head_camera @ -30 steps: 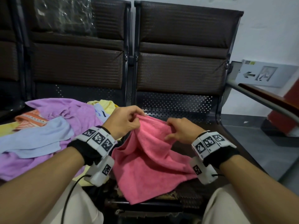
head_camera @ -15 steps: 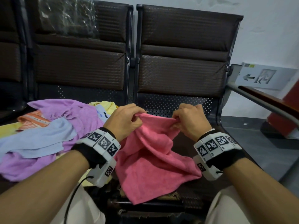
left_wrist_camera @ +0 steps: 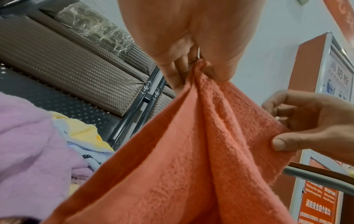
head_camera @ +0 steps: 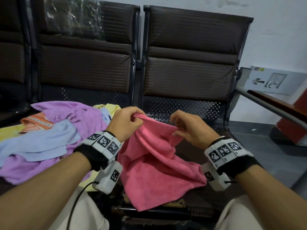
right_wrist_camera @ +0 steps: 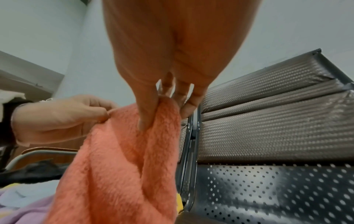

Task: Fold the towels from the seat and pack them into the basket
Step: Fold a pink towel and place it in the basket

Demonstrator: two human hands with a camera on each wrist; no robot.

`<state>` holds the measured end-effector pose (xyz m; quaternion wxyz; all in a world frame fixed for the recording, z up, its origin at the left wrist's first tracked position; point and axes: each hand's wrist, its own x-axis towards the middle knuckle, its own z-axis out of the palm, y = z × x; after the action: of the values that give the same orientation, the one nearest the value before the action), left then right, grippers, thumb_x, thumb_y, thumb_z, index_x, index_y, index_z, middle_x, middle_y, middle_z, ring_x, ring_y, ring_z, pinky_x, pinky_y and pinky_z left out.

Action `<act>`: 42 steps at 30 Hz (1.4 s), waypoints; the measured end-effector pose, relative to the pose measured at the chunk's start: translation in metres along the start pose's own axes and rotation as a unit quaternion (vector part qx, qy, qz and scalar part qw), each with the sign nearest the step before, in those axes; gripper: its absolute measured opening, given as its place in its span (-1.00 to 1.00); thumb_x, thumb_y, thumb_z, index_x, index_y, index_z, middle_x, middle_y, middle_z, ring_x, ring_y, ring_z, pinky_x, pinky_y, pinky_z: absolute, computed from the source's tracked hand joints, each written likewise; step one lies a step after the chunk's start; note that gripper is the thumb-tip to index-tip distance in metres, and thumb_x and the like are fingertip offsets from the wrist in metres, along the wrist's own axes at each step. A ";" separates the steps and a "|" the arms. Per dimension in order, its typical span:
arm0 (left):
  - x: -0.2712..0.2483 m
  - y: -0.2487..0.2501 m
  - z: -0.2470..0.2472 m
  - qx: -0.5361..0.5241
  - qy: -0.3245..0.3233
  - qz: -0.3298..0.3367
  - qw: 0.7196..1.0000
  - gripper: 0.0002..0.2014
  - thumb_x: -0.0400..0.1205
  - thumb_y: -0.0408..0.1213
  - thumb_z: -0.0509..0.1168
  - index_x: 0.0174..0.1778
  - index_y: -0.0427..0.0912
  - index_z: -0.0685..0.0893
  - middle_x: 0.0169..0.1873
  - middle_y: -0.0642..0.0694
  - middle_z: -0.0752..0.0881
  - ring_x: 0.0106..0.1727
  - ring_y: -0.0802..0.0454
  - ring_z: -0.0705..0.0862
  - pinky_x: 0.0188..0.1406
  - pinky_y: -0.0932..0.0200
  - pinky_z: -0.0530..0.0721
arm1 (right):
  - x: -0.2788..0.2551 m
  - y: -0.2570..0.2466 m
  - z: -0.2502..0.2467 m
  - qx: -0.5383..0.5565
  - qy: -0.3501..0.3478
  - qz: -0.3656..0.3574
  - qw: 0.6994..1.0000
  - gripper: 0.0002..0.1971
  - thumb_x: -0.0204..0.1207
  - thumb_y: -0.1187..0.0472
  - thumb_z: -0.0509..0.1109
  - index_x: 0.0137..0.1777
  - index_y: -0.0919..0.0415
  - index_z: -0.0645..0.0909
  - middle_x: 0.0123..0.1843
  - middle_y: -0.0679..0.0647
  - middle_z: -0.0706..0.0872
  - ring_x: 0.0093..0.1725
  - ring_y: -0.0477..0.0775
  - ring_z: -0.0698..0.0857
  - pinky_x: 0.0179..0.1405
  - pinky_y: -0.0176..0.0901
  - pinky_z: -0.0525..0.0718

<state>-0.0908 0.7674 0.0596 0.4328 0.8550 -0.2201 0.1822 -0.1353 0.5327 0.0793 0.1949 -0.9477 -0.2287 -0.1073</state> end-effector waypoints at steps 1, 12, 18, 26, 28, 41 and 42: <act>0.000 0.000 0.000 0.000 0.000 -0.001 1.000 -0.75 0.43 -0.53 0.30 -0.12 -0.15 0.78 -0.28 0.03 0.74 -0.30 0.31 0.62 -0.25 0.59 0.48 | 0.001 0.000 -0.002 -0.021 -0.010 -0.006 1.000 -0.74 0.34 0.29 0.57 -0.02 0.14 0.60 -0.21 -0.10 0.56 -0.25 -0.11 0.51 -0.20 -0.37 0.44; 0.001 -0.004 0.002 0.021 0.007 0.047 0.999 -0.75 0.39 -0.52 0.31 -0.17 -0.12 0.77 -0.32 0.07 0.72 -0.30 0.40 0.59 -0.27 0.59 0.47 | -0.002 -0.003 -0.003 -0.224 -0.077 -0.016 0.971 -0.78 0.55 -0.08 0.31 -0.06 0.01 0.72 -0.01 -0.11 0.39 0.05 -0.05 0.43 0.03 -0.15 0.25; 0.000 -0.010 -0.003 0.057 -0.022 0.074 0.995 -0.78 0.40 -0.48 0.32 -0.14 -0.15 0.77 -0.31 0.11 0.68 -0.29 0.35 0.60 -0.24 0.61 0.42 | -0.003 0.003 -0.014 -0.224 -0.025 0.043 0.973 -0.67 0.53 -0.12 0.33 0.04 0.08 0.76 0.09 -0.03 0.56 0.12 0.05 0.54 0.13 -0.05 0.56; -0.001 -0.015 -0.009 0.062 -0.017 0.082 0.995 -0.79 0.38 -0.48 0.31 -0.17 -0.11 0.72 -0.34 0.10 0.66 -0.34 0.25 0.58 -0.27 0.47 0.44 | -0.014 0.000 -0.026 -0.145 0.050 0.039 0.987 -0.70 0.33 -0.13 0.54 -0.22 0.04 0.56 -0.32 -0.15 0.62 -0.27 0.00 0.60 -0.27 -0.14 0.53; -0.001 -0.013 -0.008 0.054 -0.009 0.082 0.995 -0.78 0.38 -0.48 0.31 -0.18 -0.10 0.71 -0.34 0.09 0.66 -0.35 0.21 0.57 -0.29 0.47 0.44 | -0.016 -0.001 -0.024 -0.113 0.072 0.046 0.990 -0.67 0.33 -0.11 0.55 -0.22 0.00 0.45 -0.37 -0.14 0.63 -0.34 0.02 0.62 -0.30 -0.15 0.52; -0.004 0.021 -0.008 -0.060 0.018 -0.015 0.998 -0.78 0.51 -0.48 0.25 -0.17 -0.06 0.68 -0.33 0.08 0.70 -0.40 0.33 0.58 -0.32 0.54 0.46 | -0.009 0.008 -0.014 0.205 0.164 0.152 0.953 -0.70 0.27 0.20 0.65 -0.03 -0.03 0.68 -0.24 -0.15 0.78 -0.19 -0.11 0.74 -0.10 -0.23 0.69; -0.001 0.026 -0.011 -0.061 0.027 -0.018 0.998 -0.79 0.51 -0.48 0.25 -0.17 -0.07 0.69 -0.32 0.07 0.70 -0.39 0.31 0.58 -0.31 0.53 0.46 | -0.008 0.006 -0.019 0.203 0.169 0.162 0.951 -0.81 0.25 0.15 0.66 -0.17 0.02 0.74 -0.27 -0.10 0.80 -0.21 -0.11 0.74 -0.11 -0.16 0.70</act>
<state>-0.1070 0.7631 0.0818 0.4929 0.8257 -0.2038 0.1836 -0.1418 0.5163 0.0918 0.4341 -0.8803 -0.0528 -0.1841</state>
